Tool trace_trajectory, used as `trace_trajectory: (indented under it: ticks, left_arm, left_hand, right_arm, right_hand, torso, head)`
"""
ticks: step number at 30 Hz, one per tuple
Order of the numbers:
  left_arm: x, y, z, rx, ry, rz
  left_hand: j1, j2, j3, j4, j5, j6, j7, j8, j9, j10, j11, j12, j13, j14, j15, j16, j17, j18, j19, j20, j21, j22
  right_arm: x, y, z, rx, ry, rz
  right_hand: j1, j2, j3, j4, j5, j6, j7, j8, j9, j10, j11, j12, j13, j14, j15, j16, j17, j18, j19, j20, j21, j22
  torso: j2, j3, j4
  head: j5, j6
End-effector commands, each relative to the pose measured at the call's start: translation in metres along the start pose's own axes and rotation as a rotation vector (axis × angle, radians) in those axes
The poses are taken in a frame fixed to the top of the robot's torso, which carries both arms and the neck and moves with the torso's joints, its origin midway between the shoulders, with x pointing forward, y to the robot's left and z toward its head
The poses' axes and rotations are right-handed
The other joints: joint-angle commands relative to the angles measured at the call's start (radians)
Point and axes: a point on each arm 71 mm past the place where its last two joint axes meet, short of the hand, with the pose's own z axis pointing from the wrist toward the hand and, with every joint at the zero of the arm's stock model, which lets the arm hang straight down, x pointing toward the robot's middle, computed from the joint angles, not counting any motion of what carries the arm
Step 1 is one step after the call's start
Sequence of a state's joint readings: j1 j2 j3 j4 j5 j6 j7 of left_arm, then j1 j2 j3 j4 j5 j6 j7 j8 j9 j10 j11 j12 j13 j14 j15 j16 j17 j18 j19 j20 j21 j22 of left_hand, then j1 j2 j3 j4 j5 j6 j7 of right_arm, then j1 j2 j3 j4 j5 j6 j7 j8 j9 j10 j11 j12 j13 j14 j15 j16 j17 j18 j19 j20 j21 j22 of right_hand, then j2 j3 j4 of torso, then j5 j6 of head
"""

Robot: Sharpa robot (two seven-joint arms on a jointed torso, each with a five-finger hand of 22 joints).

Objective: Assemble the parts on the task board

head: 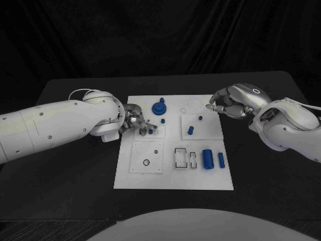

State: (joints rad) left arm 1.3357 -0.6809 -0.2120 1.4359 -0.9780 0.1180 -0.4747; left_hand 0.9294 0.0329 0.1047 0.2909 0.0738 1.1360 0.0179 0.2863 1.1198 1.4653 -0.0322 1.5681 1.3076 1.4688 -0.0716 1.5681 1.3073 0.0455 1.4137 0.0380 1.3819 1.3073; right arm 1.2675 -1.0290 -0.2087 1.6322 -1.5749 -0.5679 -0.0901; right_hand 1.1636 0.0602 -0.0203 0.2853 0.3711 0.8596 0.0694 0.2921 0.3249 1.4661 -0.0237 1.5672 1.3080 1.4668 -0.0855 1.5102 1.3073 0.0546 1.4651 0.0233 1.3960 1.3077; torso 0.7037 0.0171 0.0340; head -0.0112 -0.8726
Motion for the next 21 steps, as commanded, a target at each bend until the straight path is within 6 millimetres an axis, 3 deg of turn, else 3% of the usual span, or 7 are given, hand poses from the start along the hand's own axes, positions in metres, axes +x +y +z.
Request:
trace_trajectory:
  ticks: [1,10,14,21]
  left_arm:
    - [-0.005,-0.004,-0.006,0.073,-0.078,-0.038]
    - [-0.039,-0.009,-0.036,0.126,-0.179,-0.035]
    - [-0.057,-0.008,-0.048,0.111,-0.194,-0.015]
    - [-0.078,0.003,-0.048,0.046,-0.187,0.003]
  left_hand:
    - [-0.011,-0.002,-0.017,-0.001,-0.005,-0.005,-0.002,0.008,0.01,0.105,-0.01,0.003,0.263,0.102,-0.007,0.003,0.263,0.008,0.011,-0.002,0.001,0.165]
    - [0.01,-0.008,-0.039,-0.007,-0.003,-0.005,-0.006,0.016,0.03,0.105,-0.014,0.003,0.263,0.102,-0.011,0.003,0.263,0.004,0.026,-0.006,0.016,0.175]
    - [0.059,-0.011,-0.054,-0.011,0.027,-0.036,-0.002,0.009,0.05,0.105,-0.012,0.003,0.263,0.102,-0.011,0.003,0.263,0.003,0.031,-0.007,0.019,0.18]
    - [0.113,-0.001,-0.059,-0.019,0.044,-0.077,0.006,0.007,0.079,0.105,-0.006,0.003,0.263,0.102,-0.006,0.003,0.263,0.002,0.035,-0.003,0.021,0.185]
  right_arm:
    - [0.0,-0.002,-0.001,0.013,-0.008,0.0]
    - [-0.002,-0.003,-0.003,0.013,-0.017,0.0]
    - [-0.003,-0.003,-0.004,0.006,-0.029,0.001]
    - [-0.003,-0.002,-0.004,0.001,-0.03,0.001]
  right_hand:
    - [0.009,0.003,0.006,0.002,0.005,0.008,0.002,-0.004,-0.001,0.105,0.0,0.004,0.263,0.083,0.001,-0.005,0.163,-0.013,0.035,0.004,-0.005,0.208]
    - [0.006,0.003,0.005,0.004,0.004,0.008,0.003,-0.005,-0.002,0.105,0.001,0.004,0.263,0.084,0.001,-0.004,0.163,-0.013,0.035,0.004,-0.003,0.209]
    - [0.006,0.003,0.004,0.004,0.005,0.009,0.002,-0.005,-0.002,0.105,0.001,0.004,0.263,0.084,0.001,-0.002,0.167,-0.015,0.037,0.004,0.002,0.21]
    - [0.006,0.003,0.004,0.004,0.006,0.011,0.002,-0.004,-0.001,0.105,0.0,0.004,0.263,0.085,0.001,-0.001,0.168,-0.015,0.038,0.004,0.004,0.211]
  torso:
    - [0.0,0.0004,-0.001]
    - [-0.001,0.0002,-0.0009]
    - [-0.001,0.0004,-0.0013]
    - [0.002,0.0024,-0.0008]
  head:
    - [0.0,0.0]
    - [0.003,0.0]
    - [0.003,0.0]
    - [0.004,0.0]
